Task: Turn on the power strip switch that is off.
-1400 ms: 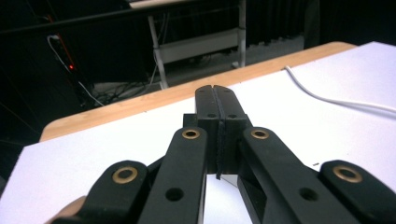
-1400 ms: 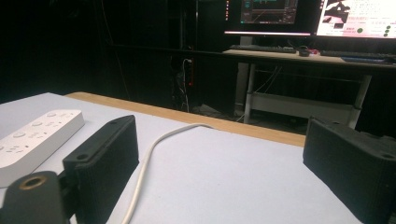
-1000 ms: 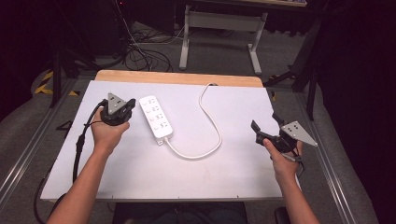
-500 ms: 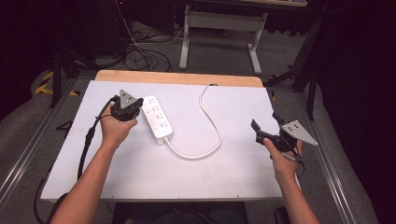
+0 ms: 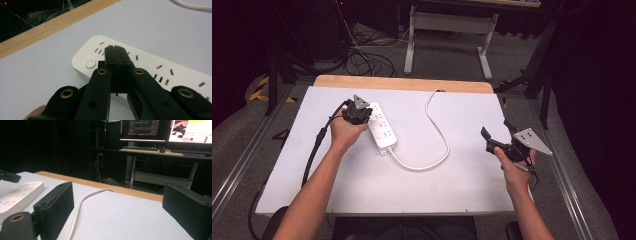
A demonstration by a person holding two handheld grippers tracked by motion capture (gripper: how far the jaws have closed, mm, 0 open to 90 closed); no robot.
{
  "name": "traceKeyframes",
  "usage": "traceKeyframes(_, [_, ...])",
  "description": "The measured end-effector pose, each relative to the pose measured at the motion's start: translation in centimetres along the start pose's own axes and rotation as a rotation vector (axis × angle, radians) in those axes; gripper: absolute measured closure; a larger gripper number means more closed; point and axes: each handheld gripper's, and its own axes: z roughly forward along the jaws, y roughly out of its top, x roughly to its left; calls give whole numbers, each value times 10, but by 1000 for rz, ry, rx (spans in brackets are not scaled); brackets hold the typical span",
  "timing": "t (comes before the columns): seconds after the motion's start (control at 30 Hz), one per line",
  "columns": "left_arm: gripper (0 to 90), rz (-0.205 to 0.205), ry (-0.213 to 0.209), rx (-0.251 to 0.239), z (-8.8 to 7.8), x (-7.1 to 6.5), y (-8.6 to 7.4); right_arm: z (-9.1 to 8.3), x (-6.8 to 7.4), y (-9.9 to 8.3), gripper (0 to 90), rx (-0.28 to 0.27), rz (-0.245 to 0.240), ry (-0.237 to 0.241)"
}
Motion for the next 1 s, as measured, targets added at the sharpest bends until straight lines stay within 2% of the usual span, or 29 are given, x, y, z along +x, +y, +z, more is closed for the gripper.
traceKeyframes(0.13, [900,-6,-14,15,3,0,-1,0,1,0,109,2,1,7])
traceKeyframes(0.2, [900,-8,-12,40,7,0,-2,0,1,-1,109,5,1,7])
traceKeyframes(0.57, [900,5,-14,60,11,1,-4,-1,2,1,109,-1,9,8])
traceKeyframes(0.67, [900,16,-12,58,11,0,-5,-1,2,1,109,0,10,9])
traceKeyframes(0.87, [900,-1,-27,41,14,2,-7,-2,1,2,109,-7,18,12])
traceKeyframes(1.0, [900,5,-25,40,15,1,-7,-2,2,2,109,-11,14,10])
